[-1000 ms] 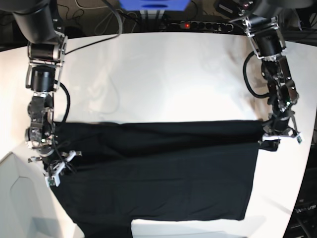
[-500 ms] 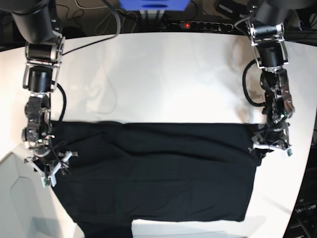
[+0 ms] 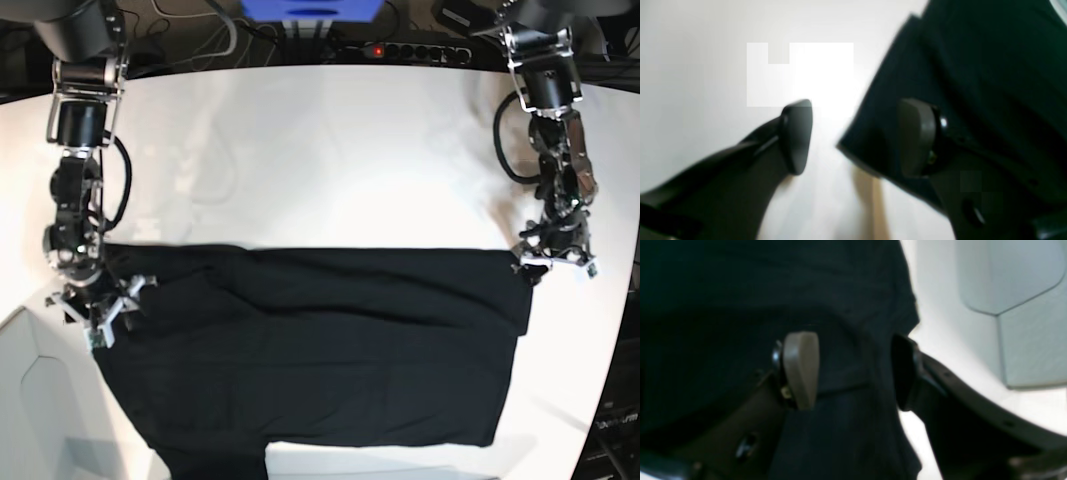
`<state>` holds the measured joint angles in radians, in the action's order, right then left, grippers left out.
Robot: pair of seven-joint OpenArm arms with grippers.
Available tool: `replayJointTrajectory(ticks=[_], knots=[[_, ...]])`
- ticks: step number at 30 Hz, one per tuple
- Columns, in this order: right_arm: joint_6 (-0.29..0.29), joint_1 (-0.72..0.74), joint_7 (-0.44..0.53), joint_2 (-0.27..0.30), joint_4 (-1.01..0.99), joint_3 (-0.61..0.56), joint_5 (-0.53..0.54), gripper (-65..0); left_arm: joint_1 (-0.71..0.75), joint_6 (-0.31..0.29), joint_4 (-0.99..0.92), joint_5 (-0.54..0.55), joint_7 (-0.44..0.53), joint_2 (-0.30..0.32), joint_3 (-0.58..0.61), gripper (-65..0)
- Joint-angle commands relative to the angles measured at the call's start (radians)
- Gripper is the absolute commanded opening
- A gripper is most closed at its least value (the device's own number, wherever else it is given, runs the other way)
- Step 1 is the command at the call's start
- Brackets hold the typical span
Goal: Fold the T-shirt properly
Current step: 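Lift the shoulder edges and pull them over the shirt toward the hem, then drag the held edges back toward the robot, flattening the folded shirt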
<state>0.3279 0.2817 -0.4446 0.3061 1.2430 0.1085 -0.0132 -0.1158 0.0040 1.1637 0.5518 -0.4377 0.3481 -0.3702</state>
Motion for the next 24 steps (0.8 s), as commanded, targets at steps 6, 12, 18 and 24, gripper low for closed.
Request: replayJointTrajectory(ticks=[6,12,18,24], knots=[[-0.008,-0.043,0.031,0.018,0.059,0.018,0.006,-25.6,-0.026,-0.009,-0.063,0.0,0.03,-0.014,-0.003,-26.1],[-0.008,-0.057,0.026,0.02,0.037,0.158,0.006,-25.3,-0.035,-0.009,-0.089,0.0,0.03,-0.014,0.073,-26.2],[-0.008,-0.115,0.025,0.048,-0.006,0.199,0.008,-25.3,-0.038,-0.009,-0.143,0.0,0.03,-0.013,0.078,-30.6],[-0.008,-0.167,0.033,0.06,-0.019,0.199,0.009,-25.3,-0.038,-0.009,-0.219,0.009,0.03,-0.013,0.078,-44.4]])
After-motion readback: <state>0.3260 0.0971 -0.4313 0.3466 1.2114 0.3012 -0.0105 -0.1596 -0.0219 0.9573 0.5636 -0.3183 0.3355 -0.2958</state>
